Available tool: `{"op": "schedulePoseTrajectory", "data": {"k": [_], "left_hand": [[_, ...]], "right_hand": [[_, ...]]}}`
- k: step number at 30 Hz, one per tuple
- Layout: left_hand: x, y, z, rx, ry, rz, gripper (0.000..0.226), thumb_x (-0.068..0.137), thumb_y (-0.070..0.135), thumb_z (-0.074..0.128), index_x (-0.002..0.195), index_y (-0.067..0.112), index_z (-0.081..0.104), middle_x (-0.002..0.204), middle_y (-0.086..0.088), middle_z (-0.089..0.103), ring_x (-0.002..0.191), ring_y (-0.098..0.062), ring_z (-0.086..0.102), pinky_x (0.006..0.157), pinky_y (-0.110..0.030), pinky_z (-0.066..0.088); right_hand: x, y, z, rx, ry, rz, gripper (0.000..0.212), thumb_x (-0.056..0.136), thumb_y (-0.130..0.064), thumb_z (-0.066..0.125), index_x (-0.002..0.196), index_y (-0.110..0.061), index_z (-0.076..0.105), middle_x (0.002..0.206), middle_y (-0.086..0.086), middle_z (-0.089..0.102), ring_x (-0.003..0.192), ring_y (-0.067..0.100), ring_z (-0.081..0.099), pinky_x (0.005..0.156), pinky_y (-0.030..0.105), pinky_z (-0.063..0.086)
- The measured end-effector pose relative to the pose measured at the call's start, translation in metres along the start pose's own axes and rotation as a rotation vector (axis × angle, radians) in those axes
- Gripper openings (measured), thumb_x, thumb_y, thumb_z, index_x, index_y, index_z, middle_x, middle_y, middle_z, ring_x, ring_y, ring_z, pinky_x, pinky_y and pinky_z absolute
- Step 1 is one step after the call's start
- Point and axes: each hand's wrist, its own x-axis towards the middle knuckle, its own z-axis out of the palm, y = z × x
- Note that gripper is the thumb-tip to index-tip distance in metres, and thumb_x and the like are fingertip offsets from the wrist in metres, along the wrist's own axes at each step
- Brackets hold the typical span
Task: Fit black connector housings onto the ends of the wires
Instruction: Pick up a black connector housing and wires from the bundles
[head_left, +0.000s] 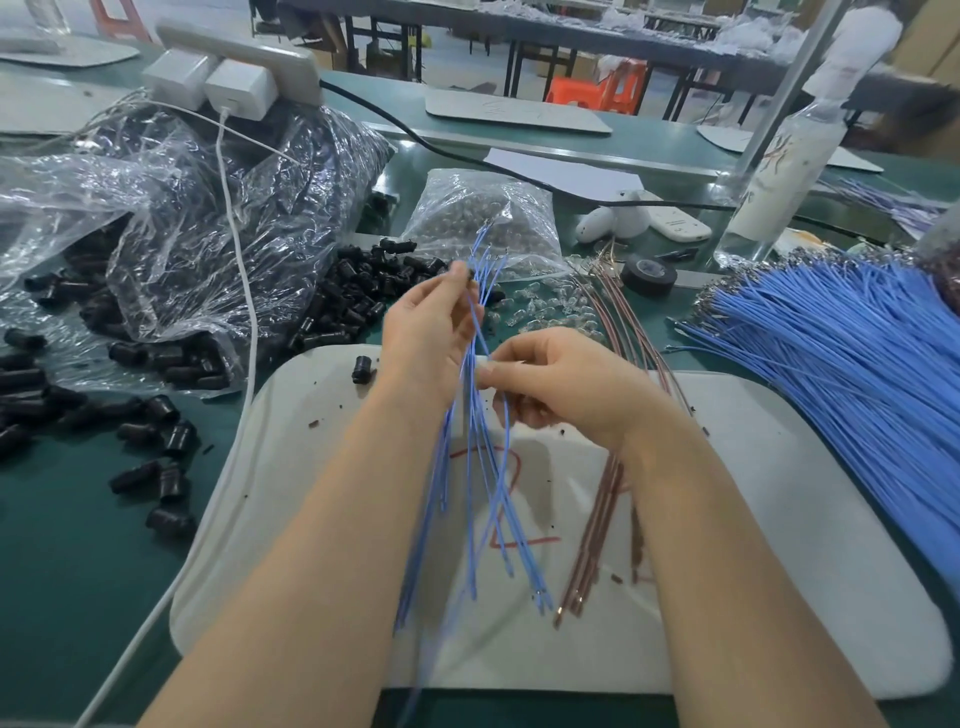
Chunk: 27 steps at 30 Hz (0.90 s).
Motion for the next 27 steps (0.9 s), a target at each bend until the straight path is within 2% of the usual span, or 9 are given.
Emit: {"op": "schedulePoseTrajectory", "data": {"k": [4, 8, 11, 13, 15, 17, 20, 23, 27], "left_hand": [[0.012, 0.005, -0.011, -0.095, 0.1, -0.027, 0.012, 0.088, 0.012, 0.065, 0.08, 0.007, 0.058, 0.06, 0.001, 0.062, 0.049, -0.001, 0.059, 0.046, -0.012, 0.045], [0.01, 0.001, -0.007, 0.022, 0.046, 0.001, 0.012, 0.089, 0.013, 0.065, 0.079, 0.008, 0.061, 0.062, 0.001, 0.062, 0.052, -0.001, 0.058, 0.048, -0.012, 0.045], [0.007, -0.001, -0.007, 0.154, 0.036, 0.041, 0.008, 0.089, 0.013, 0.065, 0.081, 0.01, 0.062, 0.068, 0.001, 0.061, 0.055, 0.0, 0.058, 0.049, -0.011, 0.045], [0.004, -0.002, -0.006, 0.23, 0.0, 0.056, 0.006, 0.088, 0.015, 0.066, 0.084, 0.011, 0.064, 0.072, 0.001, 0.063, 0.057, -0.001, 0.059, 0.051, -0.012, 0.046], [0.001, -0.003, -0.003, 0.277, -0.033, 0.056, 0.006, 0.088, 0.016, 0.066, 0.089, 0.011, 0.065, 0.073, 0.002, 0.065, 0.058, -0.001, 0.06, 0.052, -0.014, 0.048], [-0.002, -0.002, -0.002, 0.292, -0.045, 0.059, 0.007, 0.088, 0.016, 0.066, 0.091, 0.01, 0.065, 0.072, 0.003, 0.065, 0.058, -0.001, 0.06, 0.052, -0.014, 0.049], [-0.004, -0.002, 0.0, 0.31, -0.067, 0.059, 0.005, 0.089, 0.016, 0.065, 0.089, 0.011, 0.065, 0.072, 0.003, 0.066, 0.057, -0.001, 0.059, 0.051, -0.014, 0.048], [-0.006, -0.002, 0.0, 0.311, -0.081, 0.047, 0.004, 0.089, 0.016, 0.064, 0.088, 0.013, 0.066, 0.072, 0.004, 0.066, 0.057, -0.001, 0.06, 0.051, -0.015, 0.048], [-0.007, -0.001, 0.0, 0.286, -0.097, 0.027, 0.005, 0.089, 0.015, 0.064, 0.091, 0.01, 0.066, 0.074, 0.002, 0.066, 0.058, -0.003, 0.06, 0.055, -0.016, 0.051]], "right_hand": [[-0.016, -0.017, 0.007, 0.089, -0.446, -0.15, 0.017, 0.09, -0.012, 0.056, 0.073, -0.01, 0.058, 0.046, -0.005, 0.054, 0.037, 0.007, 0.04, 0.04, 0.013, 0.031], [-0.017, -0.024, 0.01, -0.083, -0.514, -0.072, 0.025, 0.091, -0.024, 0.058, 0.068, -0.013, 0.061, 0.044, -0.005, 0.052, 0.037, 0.008, 0.038, 0.04, 0.015, 0.031], [-0.009, -0.015, -0.013, -0.481, -0.075, 0.062, 0.031, 0.09, -0.043, 0.059, 0.075, -0.017, 0.069, 0.052, -0.005, 0.061, 0.046, 0.007, 0.049, 0.051, 0.02, 0.041], [-0.003, 0.001, -0.038, -0.529, 0.405, 0.181, 0.025, 0.09, -0.04, 0.06, 0.083, -0.017, 0.068, 0.067, -0.009, 0.066, 0.062, 0.007, 0.056, 0.058, 0.023, 0.041], [-0.004, 0.018, -0.056, -0.523, 0.705, 0.318, 0.018, 0.089, -0.033, 0.063, 0.096, -0.017, 0.065, 0.091, -0.003, 0.066, 0.082, 0.015, 0.059, 0.069, 0.029, 0.044], [-0.007, 0.033, -0.065, -0.546, 0.753, 0.434, 0.017, 0.087, -0.033, 0.066, 0.091, -0.017, 0.062, 0.098, 0.004, 0.064, 0.084, 0.019, 0.057, 0.071, 0.03, 0.043], [-0.007, 0.044, -0.065, -0.559, 0.739, 0.506, 0.021, 0.085, -0.039, 0.068, 0.079, -0.02, 0.062, 0.082, 0.002, 0.06, 0.072, 0.017, 0.048, 0.065, 0.028, 0.035], [-0.002, 0.044, -0.065, -0.521, 0.764, 0.502, 0.019, 0.086, -0.035, 0.068, 0.089, -0.017, 0.071, 0.072, -0.001, 0.056, 0.071, 0.016, 0.048, 0.065, 0.027, 0.035], [-0.005, 0.043, -0.065, -0.454, 0.862, 0.409, 0.009, 0.088, -0.025, 0.064, 0.083, -0.018, 0.066, 0.081, 0.001, 0.058, 0.081, 0.019, 0.05, 0.07, 0.027, 0.035]]}}
